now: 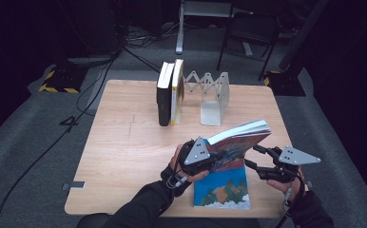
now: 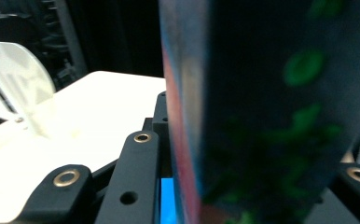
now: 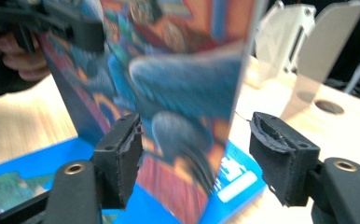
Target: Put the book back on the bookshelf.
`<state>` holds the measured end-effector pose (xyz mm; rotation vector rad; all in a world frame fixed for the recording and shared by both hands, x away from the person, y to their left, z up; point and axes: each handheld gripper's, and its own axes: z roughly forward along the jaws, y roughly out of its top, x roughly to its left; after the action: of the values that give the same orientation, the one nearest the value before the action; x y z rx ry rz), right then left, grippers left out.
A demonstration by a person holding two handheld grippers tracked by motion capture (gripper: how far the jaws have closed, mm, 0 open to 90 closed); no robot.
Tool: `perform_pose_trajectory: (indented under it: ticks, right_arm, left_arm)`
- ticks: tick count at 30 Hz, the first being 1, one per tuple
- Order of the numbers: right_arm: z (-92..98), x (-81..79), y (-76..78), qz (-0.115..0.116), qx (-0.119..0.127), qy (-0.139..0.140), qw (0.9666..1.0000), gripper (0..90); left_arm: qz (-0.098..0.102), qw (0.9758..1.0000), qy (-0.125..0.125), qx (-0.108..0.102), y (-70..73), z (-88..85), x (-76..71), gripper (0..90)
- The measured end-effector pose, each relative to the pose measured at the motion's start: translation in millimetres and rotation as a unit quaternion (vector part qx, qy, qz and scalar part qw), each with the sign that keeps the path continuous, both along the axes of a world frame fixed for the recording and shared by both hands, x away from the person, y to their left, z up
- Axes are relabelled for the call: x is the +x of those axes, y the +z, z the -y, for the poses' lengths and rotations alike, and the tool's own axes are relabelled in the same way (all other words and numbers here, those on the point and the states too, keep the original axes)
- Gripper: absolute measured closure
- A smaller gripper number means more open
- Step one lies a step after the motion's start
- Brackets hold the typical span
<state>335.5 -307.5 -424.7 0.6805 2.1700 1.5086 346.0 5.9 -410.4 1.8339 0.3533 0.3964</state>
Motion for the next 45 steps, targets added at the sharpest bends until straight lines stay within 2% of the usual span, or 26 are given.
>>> perform_pose_trajectory:
  ticks: [6, 15, 17, 19, 21, 25, 26, 28, 31, 33, 34, 35, 37, 41, 42, 44, 45]
  right_arm:
    - [14.7, 5.7, -8.0, -0.024, -0.018, -0.030, 0.9991, 31.0]
    - [20.6, 8.2, -14.1, -0.041, -0.032, -0.043, 0.9977, 31.1]
    - [20.9, 8.4, -15.7, -0.043, -0.037, -0.046, 0.9973, 31.2]
    - [21.8, 9.6, -17.3, -0.048, -0.026, -0.042, 0.9976, 31.8]
    - [22.2, 10.6, -19.0, -0.052, -0.026, -0.042, 0.9974, 31.8]
    - [21.5, 11.4, -21.7, -0.057, -0.034, -0.042, 0.9969, 31.8]
    - [21.4, 11.6, -21.9, -0.056, -0.035, -0.042, 0.9969, 31.9]
    - [21.9, 11.9, -21.8, -0.057, -0.034, -0.044, 0.9968, 31.9]
    - [22.6, 12.6, -22.3, -0.059, -0.035, -0.044, 0.9966, 31.8]
    - [23.1, 13.5, -23.5, -0.062, -0.039, -0.046, 0.9963, 31.8]
    - [23.1, 13.5, -23.5, -0.062, -0.039, -0.046, 0.9963, 31.8]
    - [23.4, 14.0, -24.3, -0.063, -0.038, -0.046, 0.9962, 31.8]
    - [23.4, 14.5, -25.6, -0.064, -0.047, -0.048, 0.9957, 31.7]
    - [21.3, 14.5, -27.4, -0.068, -0.057, -0.043, 0.9951, 31.9]
    - [20.6, 14.2, -27.5, -0.068, -0.057, -0.041, 0.9951, 31.9]
    - [19.4, 13.7, -27.6, -0.067, -0.061, -0.039, 0.9951, 32.0]
    - [19.2, 13.8, -27.7, -0.066, -0.062, -0.038, 0.9952, 32.3]
  left_arm:
    - [0.000, 0.9998, 0.022, -0.005, 0.6, -5.4, 10.6, 74.2]
    - [0.011, 0.9989, 0.039, -0.022, 11.5, -13.7, 21.7, 74.3]
    - [0.018, 0.9983, 0.052, -0.021, 14.9, -16.7, 27.6, 74.3]
    - [0.022, 0.9969, 0.070, -0.028, 18.2, -23.0, 34.7, 74.4]
    - [0.021, 0.9962, 0.078, -0.033, 19.1, -26.3, 38.0, 74.4]
    - [0.032, 0.9911, 0.125, -0.035, 20.4, -43.0, 53.9, 74.4]
    - [0.031, 0.9888, 0.141, -0.038, 19.5, -48.8, 58.9, 74.4]
    - [0.031, 0.9888, 0.141, -0.038, 19.5, -48.8, 58.9, 74.4]
    - [0.028, 0.9850, 0.165, -0.042, 16.7, -58.3, 66.0, 74.3]
    - [0.028, 0.9814, 0.186, -0.039, 13.1, -65.4, 70.4, 74.3]
    - [0.028, 0.9814, 0.186, -0.039, 13.1, -65.4, 70.4, 74.3]
    - [0.026, 0.9795, 0.196, -0.038, 9.7, -68.4, 72.5, 74.3]
    - [0.017, 0.9775, 0.206, -0.042, 3.5, -71.9, 75.9, 74.3]
    - [0.004, 0.9697, 0.239, -0.051, -12.1, -70.6, 83.5, 74.3]
    - [0.000, 0.9686, 0.242, -0.057, -14.9, -70.9, 85.5, 74.3]
    - [-0.005, 0.9649, 0.256, -0.057, -20.3, -70.1, 88.2, 74.3]
    - [-0.005, 0.9649, 0.256, -0.057, -20.3, -70.1, 88.2, 74.2]
